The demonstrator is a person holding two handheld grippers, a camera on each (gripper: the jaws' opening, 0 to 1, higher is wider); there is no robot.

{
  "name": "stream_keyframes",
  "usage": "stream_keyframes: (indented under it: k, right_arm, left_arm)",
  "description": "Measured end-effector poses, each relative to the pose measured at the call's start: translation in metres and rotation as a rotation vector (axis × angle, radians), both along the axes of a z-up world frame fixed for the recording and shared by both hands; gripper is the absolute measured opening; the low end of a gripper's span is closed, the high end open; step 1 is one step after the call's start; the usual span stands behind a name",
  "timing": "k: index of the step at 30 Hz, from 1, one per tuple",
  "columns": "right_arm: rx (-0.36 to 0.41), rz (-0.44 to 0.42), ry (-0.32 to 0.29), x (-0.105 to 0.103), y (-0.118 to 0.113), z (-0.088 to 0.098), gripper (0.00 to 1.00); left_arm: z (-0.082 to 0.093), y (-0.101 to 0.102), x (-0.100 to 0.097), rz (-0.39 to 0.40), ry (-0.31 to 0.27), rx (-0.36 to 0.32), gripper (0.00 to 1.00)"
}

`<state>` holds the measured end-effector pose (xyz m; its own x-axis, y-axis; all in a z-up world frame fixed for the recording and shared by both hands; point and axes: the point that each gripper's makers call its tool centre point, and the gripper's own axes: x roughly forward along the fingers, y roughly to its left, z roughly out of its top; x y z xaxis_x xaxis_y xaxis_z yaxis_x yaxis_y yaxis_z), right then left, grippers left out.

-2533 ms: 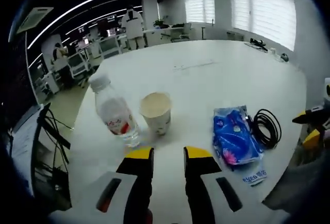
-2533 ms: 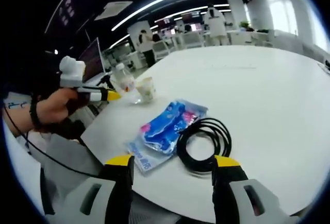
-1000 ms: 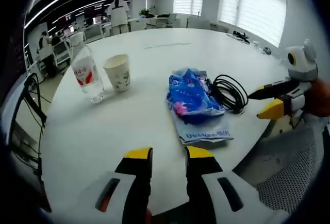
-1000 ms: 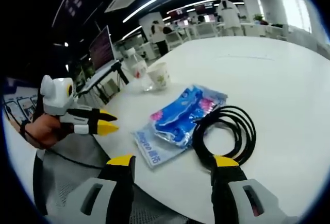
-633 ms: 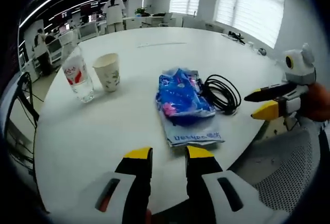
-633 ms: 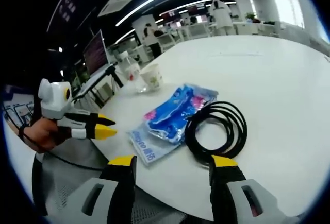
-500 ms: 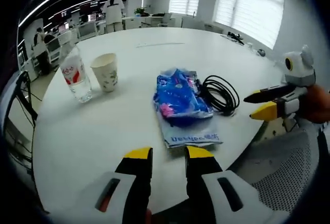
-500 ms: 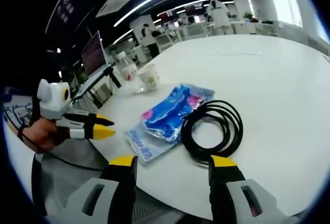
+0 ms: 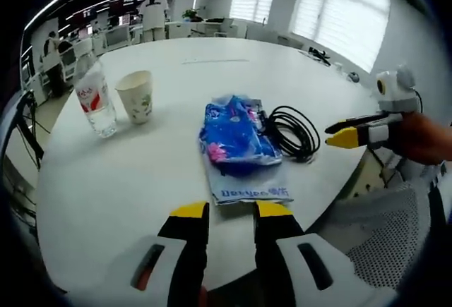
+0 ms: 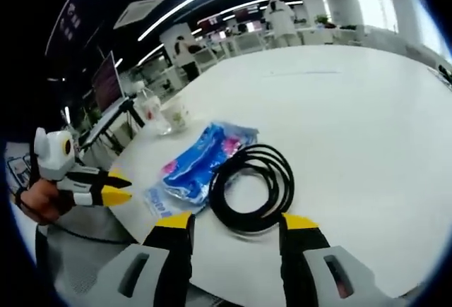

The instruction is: Arrange the tabletop items into an orderly group along one side of the table until the central work area is clear of visible clutter.

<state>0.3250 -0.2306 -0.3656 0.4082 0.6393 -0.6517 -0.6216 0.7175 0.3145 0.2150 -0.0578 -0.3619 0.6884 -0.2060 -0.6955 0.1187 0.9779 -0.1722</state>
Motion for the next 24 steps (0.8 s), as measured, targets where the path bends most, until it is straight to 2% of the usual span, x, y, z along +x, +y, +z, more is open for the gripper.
stream_keyframes:
  k: [5,11,14,19,22,24]
  right_arm:
    - [-0.014,-0.017,0.006,0.018,0.003,-0.008,0.44]
    - [-0.045,-0.018,0.011,0.045,0.007,-0.027,0.42]
    - [-0.068,-0.007,0.003,0.051,0.009,-0.027,0.42]
    - [-0.101,0.060,-0.011,0.066,0.022,-0.029,0.41]
    - [-0.133,0.121,-0.023,0.060,0.029,-0.029,0.42]
    - [-0.155,0.153,-0.039,0.066,0.031,-0.030,0.41]
  left_arm:
    - [0.002,0.001,0.000,0.007,-0.007,-0.011,0.25]
    - [0.012,0.003,0.000,0.012,-0.027,-0.027,0.31]
    - [0.017,0.010,0.000,0.023,-0.046,-0.030,0.35]
    - [0.035,0.024,0.004,0.057,-0.089,-0.014,0.42]
    - [0.044,0.039,0.004,0.094,-0.114,-0.009,0.46]
    - [0.049,0.048,0.004,0.120,-0.121,-0.016,0.48]
